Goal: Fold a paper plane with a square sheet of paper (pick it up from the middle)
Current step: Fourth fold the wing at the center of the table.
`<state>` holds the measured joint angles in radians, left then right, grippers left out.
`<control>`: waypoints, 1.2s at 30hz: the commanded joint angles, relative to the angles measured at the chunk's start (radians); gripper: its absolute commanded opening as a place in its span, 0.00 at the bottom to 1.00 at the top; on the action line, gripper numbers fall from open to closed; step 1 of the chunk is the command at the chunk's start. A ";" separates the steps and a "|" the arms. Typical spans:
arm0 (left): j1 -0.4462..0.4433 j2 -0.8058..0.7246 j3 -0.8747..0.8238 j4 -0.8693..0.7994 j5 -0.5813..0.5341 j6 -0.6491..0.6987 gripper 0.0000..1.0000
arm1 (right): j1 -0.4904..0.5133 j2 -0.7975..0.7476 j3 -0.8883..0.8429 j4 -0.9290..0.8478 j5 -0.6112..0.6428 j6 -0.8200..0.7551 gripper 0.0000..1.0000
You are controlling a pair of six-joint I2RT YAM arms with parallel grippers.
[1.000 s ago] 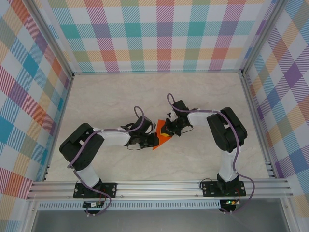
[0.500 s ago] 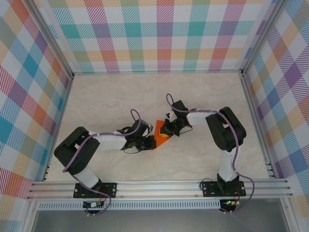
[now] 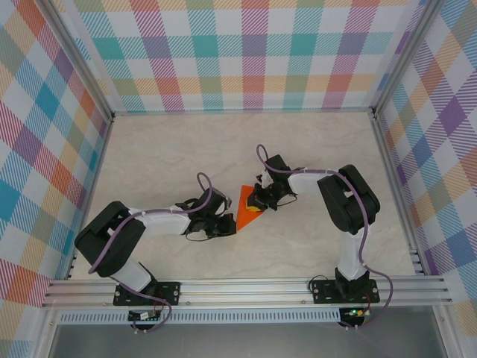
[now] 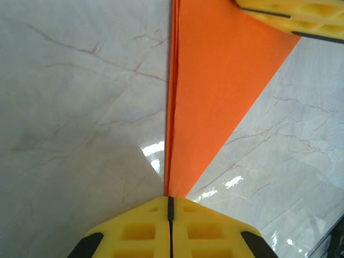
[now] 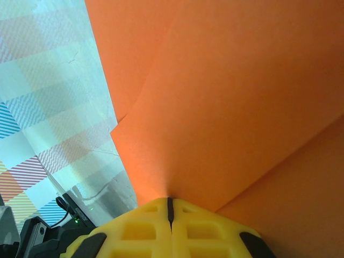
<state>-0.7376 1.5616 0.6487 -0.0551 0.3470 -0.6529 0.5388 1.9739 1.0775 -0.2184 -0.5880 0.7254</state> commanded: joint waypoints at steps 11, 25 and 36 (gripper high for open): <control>-0.019 -0.134 0.070 -0.128 -0.056 0.007 0.07 | 0.007 0.131 -0.050 -0.094 0.243 0.003 0.01; -0.023 -0.012 -0.002 0.236 -0.088 -0.146 0.04 | 0.007 0.126 -0.044 -0.096 0.234 0.005 0.01; -0.023 0.060 -0.011 0.222 -0.085 -0.146 0.00 | 0.007 0.123 -0.048 -0.092 0.231 0.006 0.01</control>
<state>-0.7467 1.6070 0.6468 0.1589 0.2676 -0.7963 0.5388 1.9789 1.0866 -0.2298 -0.5930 0.7254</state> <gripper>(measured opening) 0.045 0.045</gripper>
